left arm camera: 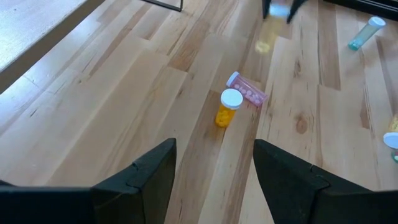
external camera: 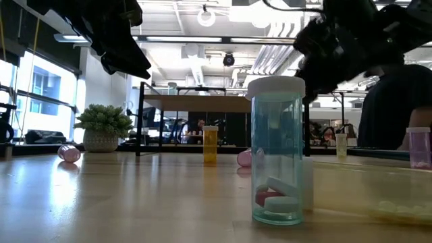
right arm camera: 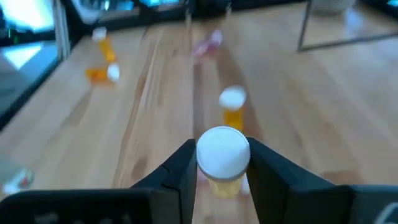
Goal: Pick and place medicine bottles onto shelf by color
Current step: Put the middle yellow pill bottle on the shelf, then put the bottom left orange pill bottle on the shelf
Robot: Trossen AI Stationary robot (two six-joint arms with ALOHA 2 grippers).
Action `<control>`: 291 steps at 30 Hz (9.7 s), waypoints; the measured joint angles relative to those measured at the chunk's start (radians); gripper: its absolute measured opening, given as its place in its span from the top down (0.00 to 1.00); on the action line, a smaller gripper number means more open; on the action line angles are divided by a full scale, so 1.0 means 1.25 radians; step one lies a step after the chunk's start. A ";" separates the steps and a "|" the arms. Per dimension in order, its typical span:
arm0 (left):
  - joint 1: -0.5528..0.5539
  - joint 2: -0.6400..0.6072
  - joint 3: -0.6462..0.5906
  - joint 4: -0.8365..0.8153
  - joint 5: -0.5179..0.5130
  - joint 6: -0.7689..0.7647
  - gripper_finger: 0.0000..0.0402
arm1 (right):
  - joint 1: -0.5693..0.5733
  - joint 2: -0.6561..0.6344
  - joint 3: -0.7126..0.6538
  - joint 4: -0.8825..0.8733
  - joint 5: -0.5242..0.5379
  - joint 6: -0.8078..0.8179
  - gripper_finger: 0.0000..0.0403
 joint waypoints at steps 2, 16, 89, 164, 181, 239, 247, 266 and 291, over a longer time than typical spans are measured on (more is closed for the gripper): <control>0.000 0.000 0.000 0.000 0.000 0.011 0.50 | -0.021 -0.028 0.013 -0.022 0.000 0.000 0.74; 0.000 0.000 0.000 0.000 -0.010 0.014 0.50 | -0.239 -0.082 0.326 -0.467 0.000 -0.078 0.74; 0.000 0.000 0.000 -0.003 -0.004 0.029 0.50 | -0.657 0.078 0.506 -0.628 -0.146 -0.187 0.74; -0.486 0.000 0.000 -0.220 0.160 -0.461 0.50 | -0.399 -0.092 0.506 -0.696 -0.146 -0.177 0.60; -0.668 0.000 0.000 -0.217 0.107 -0.625 0.50 | -0.399 -0.092 0.506 -0.697 -0.146 -0.155 0.60; -0.906 0.464 0.001 0.010 -0.284 -0.977 0.61 | -0.399 -0.091 0.506 -0.679 -0.146 -0.156 0.60; -0.906 0.486 0.001 0.038 -0.345 -0.977 0.61 | -0.399 -0.091 0.506 -0.676 -0.146 -0.156 0.60; -0.906 0.488 0.001 0.032 -0.321 -0.977 0.71 | -0.399 -0.091 0.506 -0.676 -0.146 -0.155 0.60; -0.717 0.413 0.001 0.015 -0.233 -0.771 0.76 | -0.320 -0.060 0.506 -0.676 -0.153 -0.141 0.60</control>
